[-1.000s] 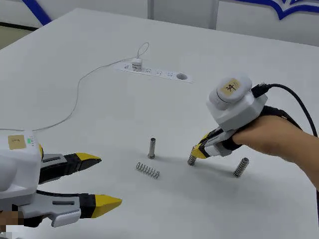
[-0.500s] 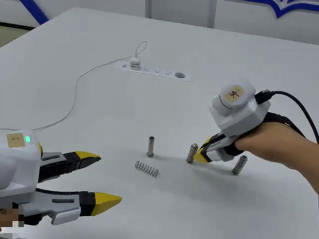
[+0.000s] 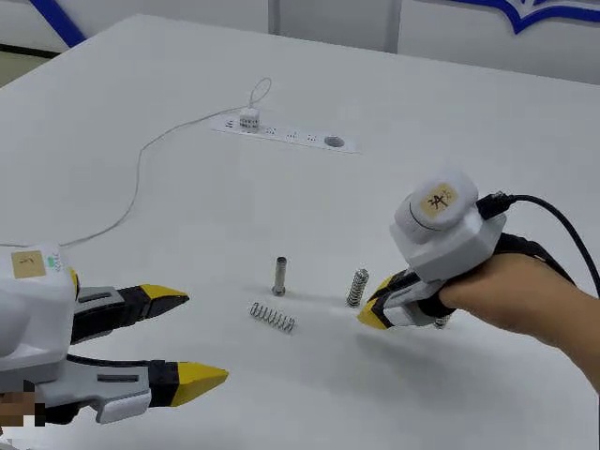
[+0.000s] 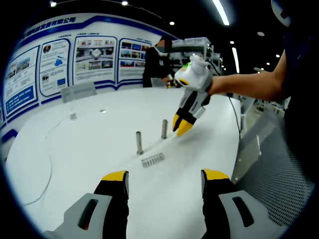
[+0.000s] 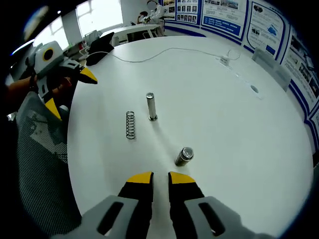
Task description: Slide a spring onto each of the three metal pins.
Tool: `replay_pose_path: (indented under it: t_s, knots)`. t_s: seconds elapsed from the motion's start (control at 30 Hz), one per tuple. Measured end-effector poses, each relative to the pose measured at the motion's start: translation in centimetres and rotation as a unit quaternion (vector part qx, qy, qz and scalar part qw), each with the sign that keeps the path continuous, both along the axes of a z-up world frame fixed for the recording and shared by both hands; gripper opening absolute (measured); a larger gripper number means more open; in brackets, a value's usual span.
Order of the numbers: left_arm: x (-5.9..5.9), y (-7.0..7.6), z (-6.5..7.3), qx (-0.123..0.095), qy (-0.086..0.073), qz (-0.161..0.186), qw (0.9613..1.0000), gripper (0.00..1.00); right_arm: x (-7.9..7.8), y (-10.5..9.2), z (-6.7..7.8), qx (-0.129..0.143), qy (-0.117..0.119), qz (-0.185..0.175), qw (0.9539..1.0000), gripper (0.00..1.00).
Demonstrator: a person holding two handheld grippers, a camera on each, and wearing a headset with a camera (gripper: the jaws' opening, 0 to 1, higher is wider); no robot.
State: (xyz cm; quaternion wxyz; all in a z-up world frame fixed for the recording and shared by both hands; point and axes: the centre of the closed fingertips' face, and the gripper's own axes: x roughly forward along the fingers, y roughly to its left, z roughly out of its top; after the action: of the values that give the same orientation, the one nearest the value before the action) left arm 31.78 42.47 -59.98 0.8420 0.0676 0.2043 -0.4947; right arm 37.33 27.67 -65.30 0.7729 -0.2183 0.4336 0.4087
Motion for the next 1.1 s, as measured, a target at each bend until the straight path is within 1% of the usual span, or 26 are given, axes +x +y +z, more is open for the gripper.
replay_pose_path:
  t_s: [0.17, 0.37, 0.67, 0.9, 1.1]
  knots:
    - [0.0, 0.1, 0.1, -0.001, -0.001, 0.001, 1.0000, 0.60, -0.7, 1.3, 0.0, 0.006, 0.000, 0.012, 0.9999, 0.13]
    - [0.0, 0.0, 0.1, -0.001, 0.000, 0.002, 1.0000, 0.60, -1.0, 3.0, -0.1, 0.015, -0.001, 0.027, 0.9995, 0.13]
    - [0.0, 0.1, 0.1, 0.000, -0.001, 0.002, 1.0000, 0.60, -0.6, 5.1, -0.1, 0.036, -0.006, 0.037, 0.9987, 0.15]
    - [0.0, 0.0, 0.1, 0.001, 0.000, 0.001, 1.0000, 0.60, -0.2, 6.3, -0.3, 0.042, -0.012, 0.044, 0.9981, 0.16]
    - [0.0, 0.1, 0.1, 0.001, 0.000, 0.002, 1.0000, 0.60, -0.1, 7.3, -0.6, 0.045, -0.012, 0.049, 0.9977, 0.16]
